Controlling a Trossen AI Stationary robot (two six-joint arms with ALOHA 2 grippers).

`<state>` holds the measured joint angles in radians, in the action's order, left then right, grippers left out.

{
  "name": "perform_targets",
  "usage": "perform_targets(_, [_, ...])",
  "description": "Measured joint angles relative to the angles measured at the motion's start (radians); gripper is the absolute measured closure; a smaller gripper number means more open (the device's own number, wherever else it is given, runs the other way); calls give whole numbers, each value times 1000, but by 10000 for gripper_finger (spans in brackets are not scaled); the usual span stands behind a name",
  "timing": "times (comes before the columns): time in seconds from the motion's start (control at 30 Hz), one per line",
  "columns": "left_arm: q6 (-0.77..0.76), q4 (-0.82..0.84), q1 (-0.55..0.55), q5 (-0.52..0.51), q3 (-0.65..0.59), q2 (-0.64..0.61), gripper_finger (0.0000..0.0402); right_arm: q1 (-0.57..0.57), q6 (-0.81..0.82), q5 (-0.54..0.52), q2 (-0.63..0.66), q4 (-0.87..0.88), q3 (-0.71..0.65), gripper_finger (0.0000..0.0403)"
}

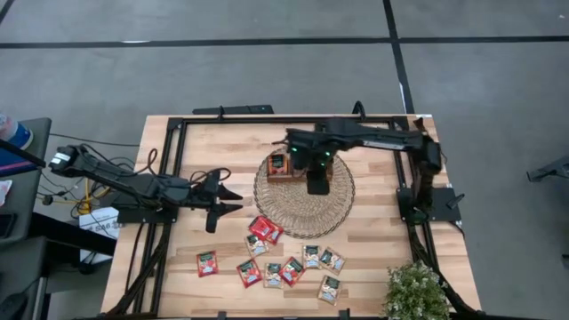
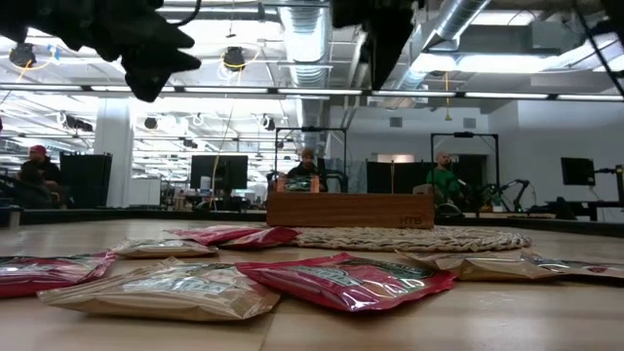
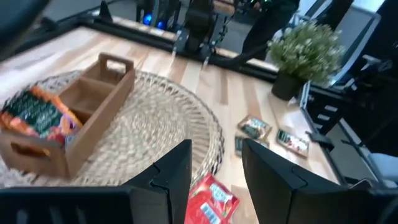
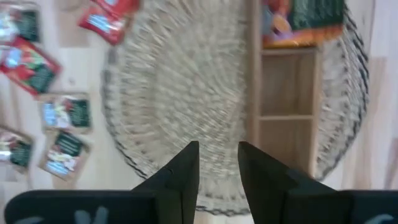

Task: Pick & Place Tea
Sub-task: Put the red tea bag into the middle section of the wooden organizer

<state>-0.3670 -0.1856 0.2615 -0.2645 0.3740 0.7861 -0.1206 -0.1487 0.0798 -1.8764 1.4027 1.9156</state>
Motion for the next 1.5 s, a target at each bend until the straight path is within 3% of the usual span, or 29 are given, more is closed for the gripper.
perform_targets(0.23, [-61,65,0,-29,5,18,269,49,41,-1,216,-228,-293,301])
perform_targets(0.43, [-205,323,22,-36,70,17,269,54,93,-2,392,-504,-592,301])
perform_targets(0.6, [-373,501,49,28,118,17,269,63,156,-36,470,-750,-738,301])
perform_targets(0.77, [-469,555,105,261,126,19,269,106,171,-70,481,-832,-779,301])
perform_targets(0.83, [-529,555,140,291,126,20,269,129,171,-121,466,-844,-779,301])
perform_targets(1.13, [-781,715,280,232,126,52,269,211,255,-181,433,-879,-777,301])
perform_targets(1.33, [-884,696,361,200,126,192,269,285,329,-325,432,-898,-779,301])
perform_targets(1.5, [-920,676,418,197,127,332,269,334,358,-360,436,-962,-779,301])
